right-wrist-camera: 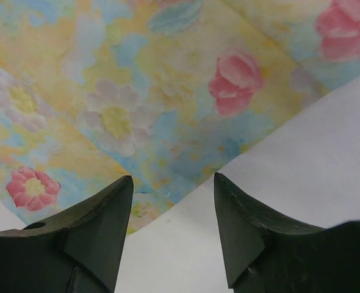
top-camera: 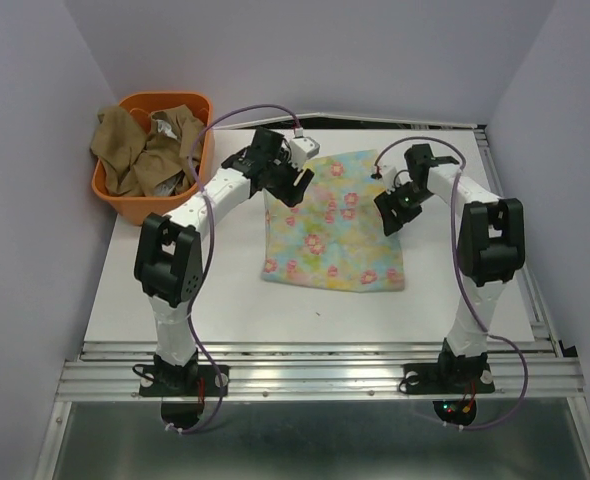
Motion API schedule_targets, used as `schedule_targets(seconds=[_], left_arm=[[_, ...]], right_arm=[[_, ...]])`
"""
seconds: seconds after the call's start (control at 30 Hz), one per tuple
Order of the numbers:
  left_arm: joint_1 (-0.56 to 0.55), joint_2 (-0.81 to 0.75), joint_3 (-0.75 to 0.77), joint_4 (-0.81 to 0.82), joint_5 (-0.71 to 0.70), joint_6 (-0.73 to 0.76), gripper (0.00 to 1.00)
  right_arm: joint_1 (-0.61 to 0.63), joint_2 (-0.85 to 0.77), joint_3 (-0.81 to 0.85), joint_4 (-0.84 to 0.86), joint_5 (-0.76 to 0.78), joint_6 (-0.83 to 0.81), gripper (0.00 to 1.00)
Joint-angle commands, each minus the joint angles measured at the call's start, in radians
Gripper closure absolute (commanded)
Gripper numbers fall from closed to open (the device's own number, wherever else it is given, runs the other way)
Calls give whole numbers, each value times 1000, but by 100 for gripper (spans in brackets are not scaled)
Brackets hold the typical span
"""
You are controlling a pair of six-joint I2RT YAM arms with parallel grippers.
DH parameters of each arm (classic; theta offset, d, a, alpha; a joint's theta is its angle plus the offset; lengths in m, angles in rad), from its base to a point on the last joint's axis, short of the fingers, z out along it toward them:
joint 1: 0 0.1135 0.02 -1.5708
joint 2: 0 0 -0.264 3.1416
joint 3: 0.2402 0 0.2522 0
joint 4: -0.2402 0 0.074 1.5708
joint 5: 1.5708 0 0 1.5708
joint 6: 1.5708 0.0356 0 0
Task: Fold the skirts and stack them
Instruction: Fold the skirt
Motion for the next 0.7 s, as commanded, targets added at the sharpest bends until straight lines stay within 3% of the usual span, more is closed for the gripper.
schedule_targets(seconds=[0.0,0.2,0.4,0.67], left_arm=[[-5,-40,-76,15,29,17,25],[-25,-79,-255,12,76,88,30],[-177,-103,-513,7,-2,237,35],[-246,-192,-668,-34,59,240,40]], right_arm=[[10,-16,-65,64,25,-2,39],[67,-88,-312,146,90,-48,40],[153,-161,-487,218,168,-119,39],[225,-321,-634,72,118,-177,38]])
